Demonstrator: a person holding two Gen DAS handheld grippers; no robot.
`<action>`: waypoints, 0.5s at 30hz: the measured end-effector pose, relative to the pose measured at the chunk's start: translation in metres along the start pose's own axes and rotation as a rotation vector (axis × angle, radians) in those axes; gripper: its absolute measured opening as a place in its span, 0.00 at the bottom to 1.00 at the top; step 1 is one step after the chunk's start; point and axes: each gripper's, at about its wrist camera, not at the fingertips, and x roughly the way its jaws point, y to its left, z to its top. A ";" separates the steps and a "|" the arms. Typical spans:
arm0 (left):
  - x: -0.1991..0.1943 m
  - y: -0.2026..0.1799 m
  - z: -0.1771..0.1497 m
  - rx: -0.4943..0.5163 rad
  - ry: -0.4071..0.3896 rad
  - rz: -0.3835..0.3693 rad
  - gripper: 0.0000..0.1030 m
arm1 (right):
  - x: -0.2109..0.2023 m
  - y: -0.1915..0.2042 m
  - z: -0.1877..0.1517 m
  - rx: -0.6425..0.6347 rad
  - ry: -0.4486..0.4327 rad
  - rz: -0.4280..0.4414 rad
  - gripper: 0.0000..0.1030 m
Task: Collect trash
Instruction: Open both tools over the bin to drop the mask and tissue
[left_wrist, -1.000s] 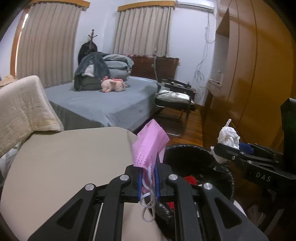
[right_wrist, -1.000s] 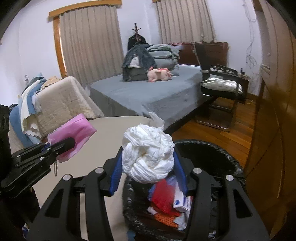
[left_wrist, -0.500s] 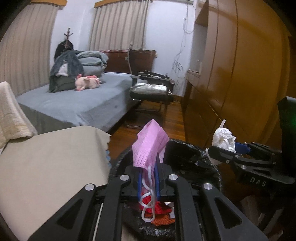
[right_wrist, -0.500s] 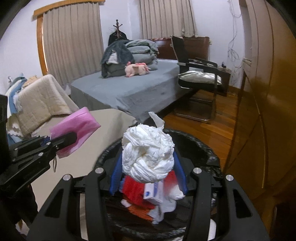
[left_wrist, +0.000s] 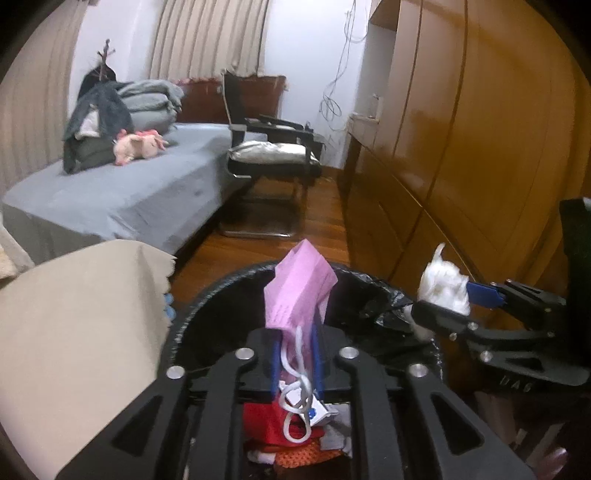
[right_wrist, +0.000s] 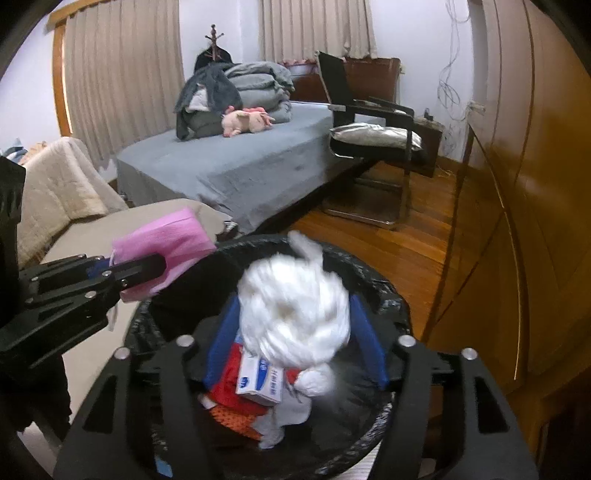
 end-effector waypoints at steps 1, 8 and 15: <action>0.004 0.001 0.000 -0.011 0.008 -0.016 0.38 | 0.002 -0.002 0.000 0.004 0.004 -0.006 0.67; 0.004 0.012 -0.003 -0.031 0.024 -0.020 0.61 | 0.000 -0.016 -0.007 0.038 0.006 -0.035 0.89; -0.031 0.024 -0.002 -0.042 -0.020 0.053 0.86 | -0.013 -0.013 -0.003 0.110 0.017 0.029 0.93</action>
